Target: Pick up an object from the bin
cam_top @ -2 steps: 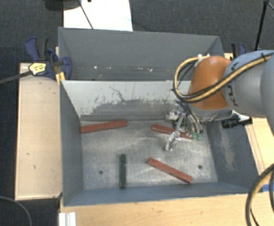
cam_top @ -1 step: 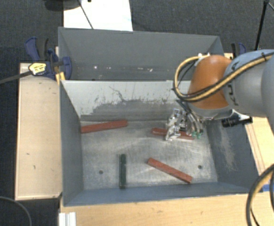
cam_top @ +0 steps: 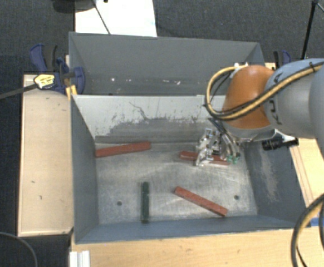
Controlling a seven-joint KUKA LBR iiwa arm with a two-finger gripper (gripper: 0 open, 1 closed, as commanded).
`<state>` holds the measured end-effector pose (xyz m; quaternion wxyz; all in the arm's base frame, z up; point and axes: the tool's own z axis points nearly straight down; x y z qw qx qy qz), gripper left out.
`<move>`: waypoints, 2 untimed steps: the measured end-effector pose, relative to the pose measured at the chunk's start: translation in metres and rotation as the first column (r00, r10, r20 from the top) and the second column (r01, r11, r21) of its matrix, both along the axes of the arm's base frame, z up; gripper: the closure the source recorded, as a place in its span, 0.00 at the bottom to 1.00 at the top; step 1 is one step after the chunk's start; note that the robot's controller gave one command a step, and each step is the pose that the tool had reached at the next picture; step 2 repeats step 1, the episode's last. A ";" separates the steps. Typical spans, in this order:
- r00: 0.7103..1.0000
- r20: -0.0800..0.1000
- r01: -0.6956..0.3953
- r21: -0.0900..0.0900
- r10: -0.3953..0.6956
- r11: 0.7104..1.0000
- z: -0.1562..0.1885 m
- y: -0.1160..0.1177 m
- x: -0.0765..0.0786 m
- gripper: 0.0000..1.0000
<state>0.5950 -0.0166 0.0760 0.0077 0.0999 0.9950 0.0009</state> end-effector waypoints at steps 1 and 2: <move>0.991 -0.015 -0.136 -0.001 0.136 0.991 0.203 -0.012 -0.012 1.00; 0.991 -0.015 -0.136 -0.001 0.136 0.991 0.203 -0.012 -0.012 1.00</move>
Offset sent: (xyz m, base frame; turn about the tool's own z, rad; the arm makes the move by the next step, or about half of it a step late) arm 0.0000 0.0000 0.0000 0.0000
